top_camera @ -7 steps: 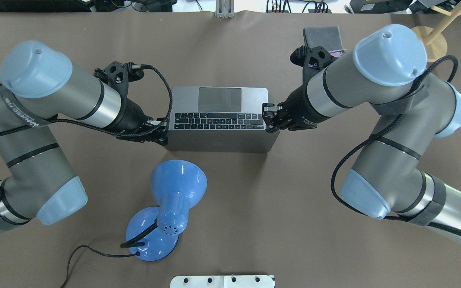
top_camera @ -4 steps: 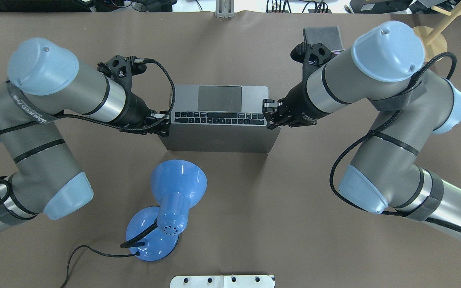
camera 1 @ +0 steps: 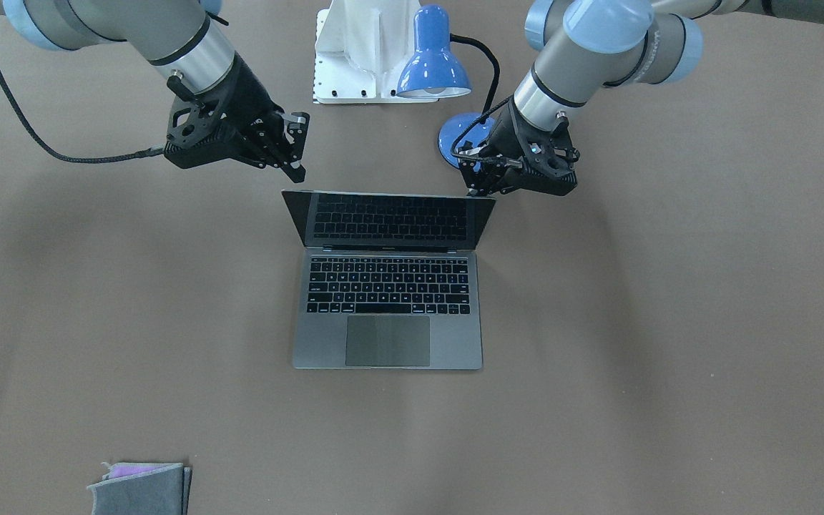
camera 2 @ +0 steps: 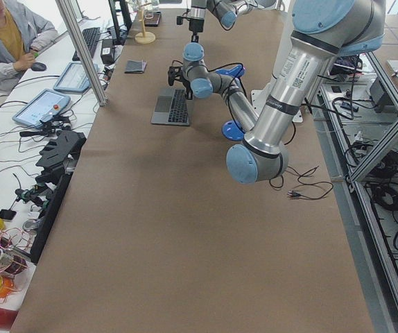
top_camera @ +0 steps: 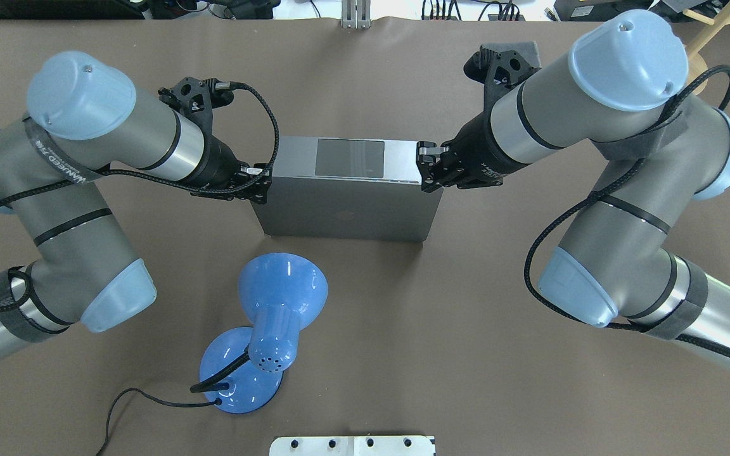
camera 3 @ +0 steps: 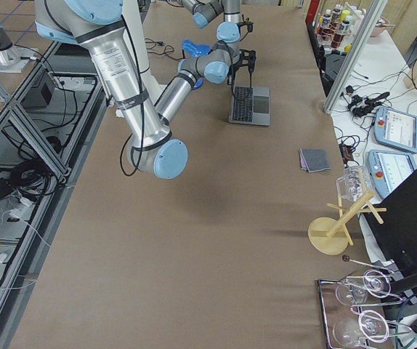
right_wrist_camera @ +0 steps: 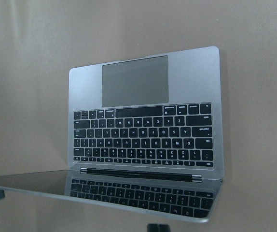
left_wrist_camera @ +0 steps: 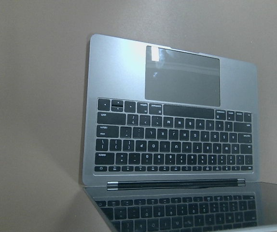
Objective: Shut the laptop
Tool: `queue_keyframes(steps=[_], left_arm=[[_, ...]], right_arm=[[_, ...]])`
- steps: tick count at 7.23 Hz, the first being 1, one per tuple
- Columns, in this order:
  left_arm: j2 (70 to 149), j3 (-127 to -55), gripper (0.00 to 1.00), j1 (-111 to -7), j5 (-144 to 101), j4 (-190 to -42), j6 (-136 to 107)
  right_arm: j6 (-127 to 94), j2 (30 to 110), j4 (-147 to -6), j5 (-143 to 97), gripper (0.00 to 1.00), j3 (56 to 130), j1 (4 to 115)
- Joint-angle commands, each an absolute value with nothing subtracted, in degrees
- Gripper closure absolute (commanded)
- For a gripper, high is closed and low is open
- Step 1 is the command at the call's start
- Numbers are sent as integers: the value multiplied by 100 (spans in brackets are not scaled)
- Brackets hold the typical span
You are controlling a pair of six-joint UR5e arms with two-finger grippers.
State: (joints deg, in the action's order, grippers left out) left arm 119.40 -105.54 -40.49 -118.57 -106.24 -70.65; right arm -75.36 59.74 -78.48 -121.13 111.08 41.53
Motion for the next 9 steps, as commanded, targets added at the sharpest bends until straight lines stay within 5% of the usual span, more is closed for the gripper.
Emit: queue_keyframes(steps=[1, 6, 9], left_arm=[[12075, -10407, 100, -4104, -11856, -10626, -7058], [12646, -9049, 100, -4456, -11656, -11334, -7040], [12962, -8115, 100, -4447, -11375, -11873, -7058]], right_arm=[[-7515, 5959, -7840, -12059, 100, 10839, 4078], [-7436, 5486, -7822, -11707, 100, 9944, 4183], [-7453, 4819, -6760, -11698, 100, 8284, 4473]])
